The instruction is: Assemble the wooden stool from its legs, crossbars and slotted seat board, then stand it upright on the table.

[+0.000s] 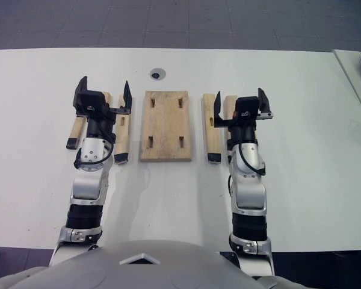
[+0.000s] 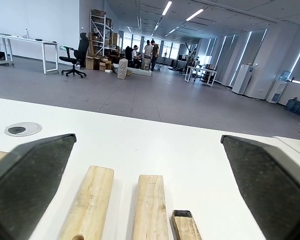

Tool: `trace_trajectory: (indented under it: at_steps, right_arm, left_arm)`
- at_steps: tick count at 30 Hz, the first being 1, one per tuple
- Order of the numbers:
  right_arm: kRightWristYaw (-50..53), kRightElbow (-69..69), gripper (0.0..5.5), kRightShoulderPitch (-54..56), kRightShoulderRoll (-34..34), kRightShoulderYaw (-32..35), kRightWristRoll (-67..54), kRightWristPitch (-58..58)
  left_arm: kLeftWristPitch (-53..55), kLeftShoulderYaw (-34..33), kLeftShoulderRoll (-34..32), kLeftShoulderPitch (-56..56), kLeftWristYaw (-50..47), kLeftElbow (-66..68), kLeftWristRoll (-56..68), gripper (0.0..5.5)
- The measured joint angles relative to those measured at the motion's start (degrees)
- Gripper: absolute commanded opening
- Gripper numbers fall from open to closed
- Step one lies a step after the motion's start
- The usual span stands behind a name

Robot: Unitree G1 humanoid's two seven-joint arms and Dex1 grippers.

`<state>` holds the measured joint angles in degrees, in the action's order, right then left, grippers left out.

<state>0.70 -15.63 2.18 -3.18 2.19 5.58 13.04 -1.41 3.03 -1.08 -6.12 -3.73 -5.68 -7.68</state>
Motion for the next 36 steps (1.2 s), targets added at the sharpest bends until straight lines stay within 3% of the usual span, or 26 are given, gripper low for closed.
trace_trajectory:
  at_steps: [36]
  right_arm:
    - [0.4,0.0,5.39,-0.3,-0.3,0.0,-0.1,0.0]
  left_arm:
    - [0.0,0.5,0.1,1.4,0.0,-0.8,0.0,5.38]
